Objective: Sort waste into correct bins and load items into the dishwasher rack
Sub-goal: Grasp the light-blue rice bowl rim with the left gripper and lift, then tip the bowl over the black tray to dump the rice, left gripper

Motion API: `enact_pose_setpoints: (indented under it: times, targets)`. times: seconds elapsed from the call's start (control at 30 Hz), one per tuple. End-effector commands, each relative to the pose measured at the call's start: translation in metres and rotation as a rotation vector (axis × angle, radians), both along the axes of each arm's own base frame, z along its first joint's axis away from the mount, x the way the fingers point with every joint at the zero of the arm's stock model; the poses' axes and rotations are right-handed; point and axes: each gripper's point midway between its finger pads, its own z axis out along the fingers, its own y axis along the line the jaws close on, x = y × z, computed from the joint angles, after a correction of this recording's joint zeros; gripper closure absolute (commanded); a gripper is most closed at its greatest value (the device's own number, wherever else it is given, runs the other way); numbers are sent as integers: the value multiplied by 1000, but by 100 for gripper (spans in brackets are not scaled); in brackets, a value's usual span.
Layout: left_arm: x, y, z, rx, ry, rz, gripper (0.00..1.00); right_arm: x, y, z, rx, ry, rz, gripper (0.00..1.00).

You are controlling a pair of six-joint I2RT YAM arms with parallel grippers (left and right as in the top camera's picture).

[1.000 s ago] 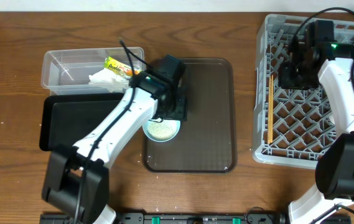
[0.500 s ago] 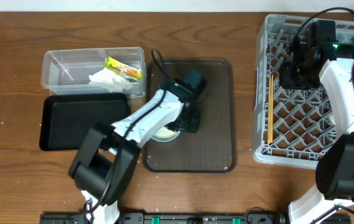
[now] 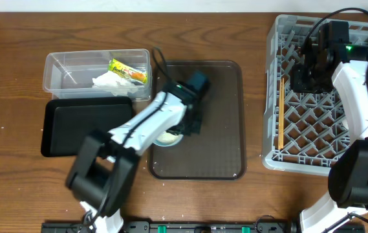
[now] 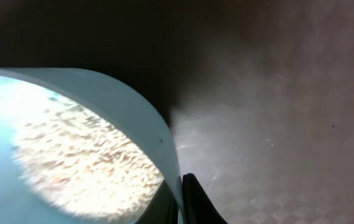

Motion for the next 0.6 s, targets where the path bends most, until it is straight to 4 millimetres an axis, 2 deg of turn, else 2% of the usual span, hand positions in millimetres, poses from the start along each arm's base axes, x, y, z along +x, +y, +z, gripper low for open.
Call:
enact_pose_setpoints:
  times: [0.0, 0.17, 0.27, 0.43, 0.57]
  targets:
    - [17, 29, 36, -17, -96, 47, 94, 3, 2, 15, 3, -40, -2, 73]
    - [33, 69, 71, -114, -147, 121, 94, 3, 1, 15, 3, -41, -2, 73]
    - [39, 91, 80, -215, -135, 186, 94, 3, 2, 15, 3, -40, -2, 73]
    - [47, 106, 96, -517, -107, 191, 94, 3, 1, 15, 3, -40, -2, 73]
    - [50, 127, 106, -688, -132, 207, 94, 3, 1, 15, 3, -40, -2, 73]
